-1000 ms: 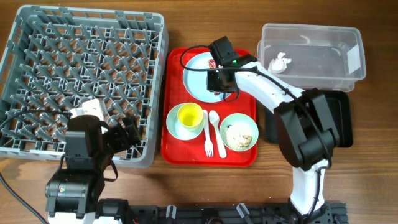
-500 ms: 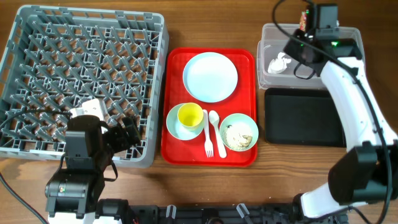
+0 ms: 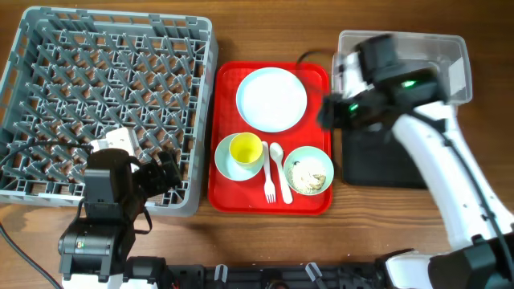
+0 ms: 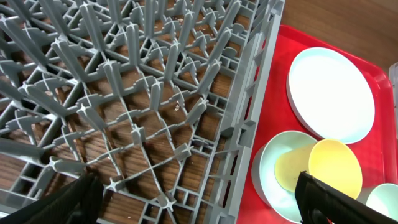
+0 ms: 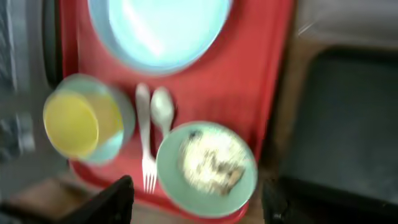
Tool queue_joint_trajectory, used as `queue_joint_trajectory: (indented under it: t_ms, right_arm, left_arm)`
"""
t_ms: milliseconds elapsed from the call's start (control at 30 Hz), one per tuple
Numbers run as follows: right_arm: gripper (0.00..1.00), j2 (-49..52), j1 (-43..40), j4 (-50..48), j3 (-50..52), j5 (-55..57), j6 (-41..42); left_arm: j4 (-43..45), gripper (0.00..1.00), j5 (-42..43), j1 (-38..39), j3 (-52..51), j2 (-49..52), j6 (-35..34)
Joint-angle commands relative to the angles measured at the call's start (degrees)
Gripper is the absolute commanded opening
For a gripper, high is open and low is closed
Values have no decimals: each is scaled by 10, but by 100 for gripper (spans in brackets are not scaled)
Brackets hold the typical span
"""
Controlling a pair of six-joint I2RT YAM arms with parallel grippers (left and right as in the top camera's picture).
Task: Sort waste into correct bins and load items into the dishwasher rack
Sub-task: 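Grasp the light-blue bowl with the right gripper and lift it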
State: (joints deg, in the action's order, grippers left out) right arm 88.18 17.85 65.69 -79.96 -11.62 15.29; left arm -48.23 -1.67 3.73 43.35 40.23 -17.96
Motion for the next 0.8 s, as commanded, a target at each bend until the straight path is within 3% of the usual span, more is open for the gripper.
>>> queue_joint_trajectory:
  t_ms: [0, 167, 433, 767]
  right_arm:
    - [65, 3, 107, -14, 52, 80, 58]
    - [63, 5, 237, -151, 172, 108, 148]
    - [38, 7, 241, -282, 291, 103, 167]
    - [24, 47, 241, -293, 300, 101, 167]
  left_arm:
    - [-3, 100, -5, 2, 9, -1, -5]
    - [-5, 100, -5, 2, 9, -1, -5]
    - [-7, 100, -5, 2, 9, -1, -5]
    - [-7, 100, -3, 2, 9, -1, -5]
